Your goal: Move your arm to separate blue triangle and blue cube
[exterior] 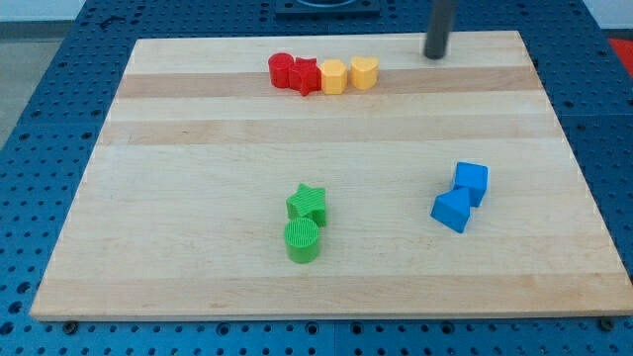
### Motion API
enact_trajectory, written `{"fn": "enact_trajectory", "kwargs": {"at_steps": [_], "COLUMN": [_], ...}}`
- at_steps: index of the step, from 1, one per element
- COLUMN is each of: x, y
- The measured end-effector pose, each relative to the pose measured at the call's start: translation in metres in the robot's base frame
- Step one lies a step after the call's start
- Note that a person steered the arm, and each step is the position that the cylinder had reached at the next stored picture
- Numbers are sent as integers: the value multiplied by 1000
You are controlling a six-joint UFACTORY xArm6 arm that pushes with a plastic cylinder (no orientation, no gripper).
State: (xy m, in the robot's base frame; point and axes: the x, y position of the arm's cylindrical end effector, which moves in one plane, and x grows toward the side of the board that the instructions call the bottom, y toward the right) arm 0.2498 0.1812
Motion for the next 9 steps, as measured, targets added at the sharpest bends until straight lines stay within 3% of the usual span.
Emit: {"fn": "enact_trajectory", "kwargs": {"at_steps": [2,4,5,6,8,9], "x": [134,274,317,313,233,220], "y": [66,81,62,20,-41,-51]}}
